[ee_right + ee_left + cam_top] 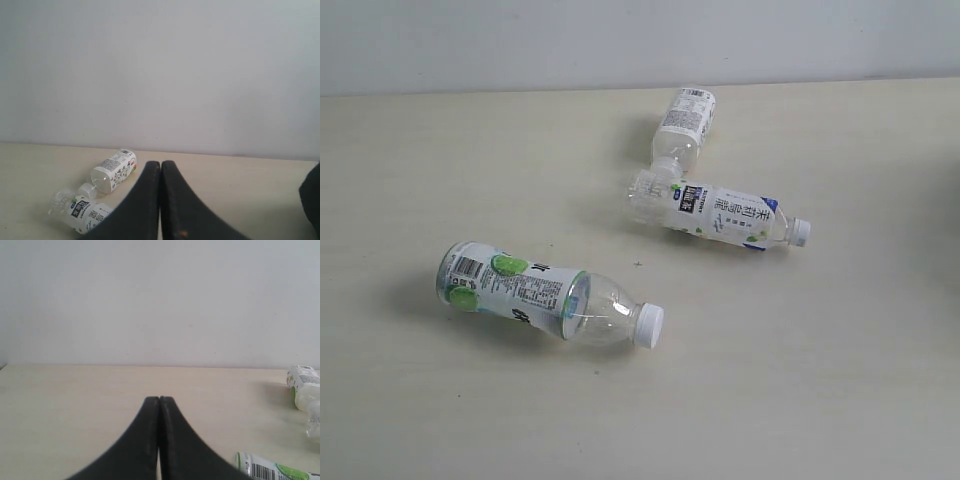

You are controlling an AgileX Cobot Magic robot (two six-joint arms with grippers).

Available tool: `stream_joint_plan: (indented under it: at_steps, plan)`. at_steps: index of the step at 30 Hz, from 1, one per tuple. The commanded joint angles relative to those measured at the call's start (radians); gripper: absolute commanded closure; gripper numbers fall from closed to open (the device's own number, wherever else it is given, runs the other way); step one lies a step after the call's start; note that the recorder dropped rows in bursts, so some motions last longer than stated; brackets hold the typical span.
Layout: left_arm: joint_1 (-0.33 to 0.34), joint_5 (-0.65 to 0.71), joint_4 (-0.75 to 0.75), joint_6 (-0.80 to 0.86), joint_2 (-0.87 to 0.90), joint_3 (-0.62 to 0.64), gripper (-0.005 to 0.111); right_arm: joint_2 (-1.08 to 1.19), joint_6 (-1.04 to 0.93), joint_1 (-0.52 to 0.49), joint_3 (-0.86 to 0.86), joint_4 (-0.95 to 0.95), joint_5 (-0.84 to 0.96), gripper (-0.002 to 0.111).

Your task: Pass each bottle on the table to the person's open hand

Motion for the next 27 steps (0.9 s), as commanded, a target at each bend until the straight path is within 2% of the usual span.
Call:
stream_joint_plan:
  at_steps: [1, 23, 27]
  plan:
    - [-0.002, -0.007, -0.003, 0.001, -0.007, -0.001, 0.107, -0.003, 0.000, 0.001, 0.006, -0.005, -0.006, 0.108]
    - [-0.002, -0.007, -0.003, 0.001, -0.007, -0.001, 0.107, -0.003, 0.000, 0.001, 0.006, 0.001, -0.003, 0.108]
    - [-0.002, -0.007, -0.003, 0.001, -0.007, -0.001, 0.107, -0.003, 0.000, 0.001, 0.006, 0.035, -0.048, 0.108]
